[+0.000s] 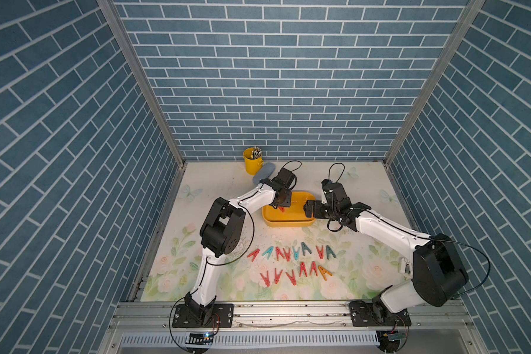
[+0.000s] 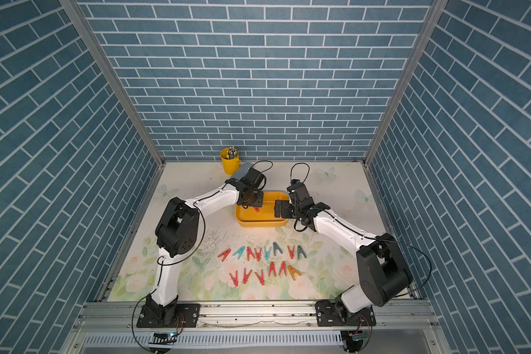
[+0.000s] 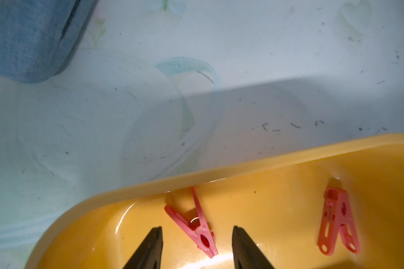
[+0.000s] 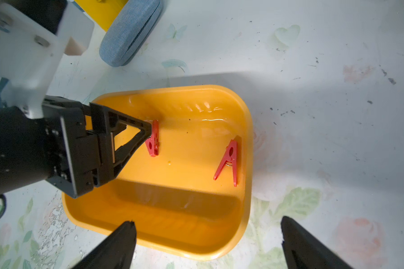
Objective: Take the clothespins out of the storage box
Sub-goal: Pick up the clothespin from the storage box.
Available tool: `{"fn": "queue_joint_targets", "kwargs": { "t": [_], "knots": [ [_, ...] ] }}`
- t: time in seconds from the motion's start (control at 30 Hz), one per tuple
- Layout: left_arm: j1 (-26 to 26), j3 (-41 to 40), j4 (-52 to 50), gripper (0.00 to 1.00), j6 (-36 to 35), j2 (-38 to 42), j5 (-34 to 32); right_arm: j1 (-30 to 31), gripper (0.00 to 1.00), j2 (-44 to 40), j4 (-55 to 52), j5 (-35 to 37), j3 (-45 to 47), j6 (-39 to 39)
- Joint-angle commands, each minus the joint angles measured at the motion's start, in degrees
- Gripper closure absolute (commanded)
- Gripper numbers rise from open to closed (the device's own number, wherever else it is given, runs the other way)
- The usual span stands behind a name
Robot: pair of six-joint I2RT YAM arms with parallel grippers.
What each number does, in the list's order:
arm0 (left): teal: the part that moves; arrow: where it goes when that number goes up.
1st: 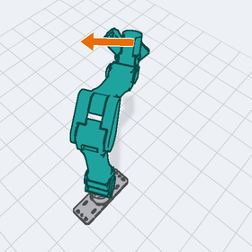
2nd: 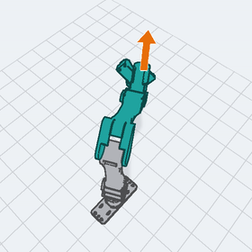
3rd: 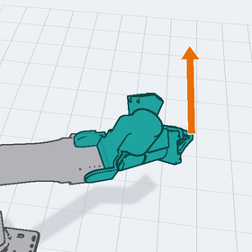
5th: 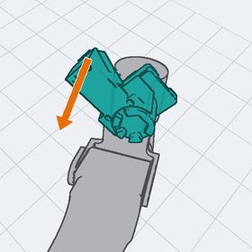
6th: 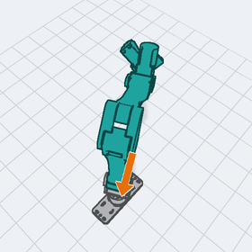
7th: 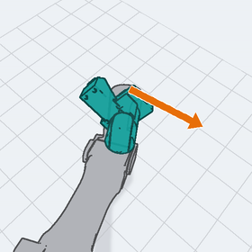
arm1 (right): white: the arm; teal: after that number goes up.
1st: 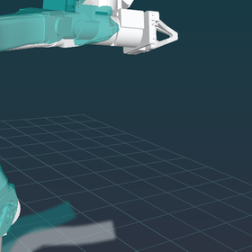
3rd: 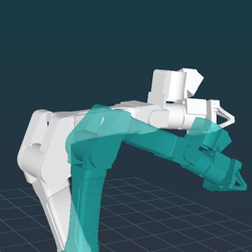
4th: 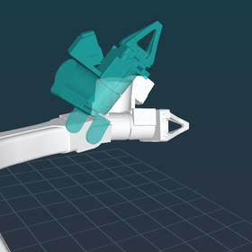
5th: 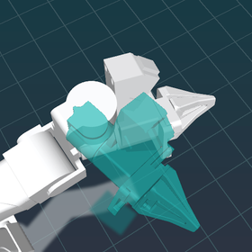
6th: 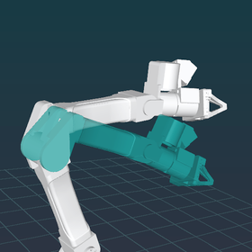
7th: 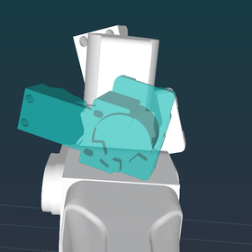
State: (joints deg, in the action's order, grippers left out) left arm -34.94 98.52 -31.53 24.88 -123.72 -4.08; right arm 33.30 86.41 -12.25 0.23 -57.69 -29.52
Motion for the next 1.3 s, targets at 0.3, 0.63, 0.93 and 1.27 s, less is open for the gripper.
{"fn": "queue_joint_targets", "kwargs": {
  "t": [0.3, 0.63, 0.93, 1.27],
  "knots": [
    [0.1, 2.3, -0.1, 0.81, 1.1, -4.5, 0.8, -0.3, 0.0, -2.0, 1.0, -0.3, 1.3, -0.3],
    [0.0, 2.4, -0.3, 0.46, 1.3, -4.7, 0.1, -0.3, 0.01, -3.0, 1.3, -0.6, 2.7, -0.9],
    [-1.1, -0.1, 0.3, 0.0, 1.7, -0.5, -3.5, -0.3, 0.01, -2.0, 2.5, -2.0, 2.5, -1.4],
    [-2.4, -1.5, 1.1, 0.47, 0.5, 0.4, -2.7, -0.3, 0.01, -1.9, 2.6, -2.5, 2.7, -1.6]
  ]
}}
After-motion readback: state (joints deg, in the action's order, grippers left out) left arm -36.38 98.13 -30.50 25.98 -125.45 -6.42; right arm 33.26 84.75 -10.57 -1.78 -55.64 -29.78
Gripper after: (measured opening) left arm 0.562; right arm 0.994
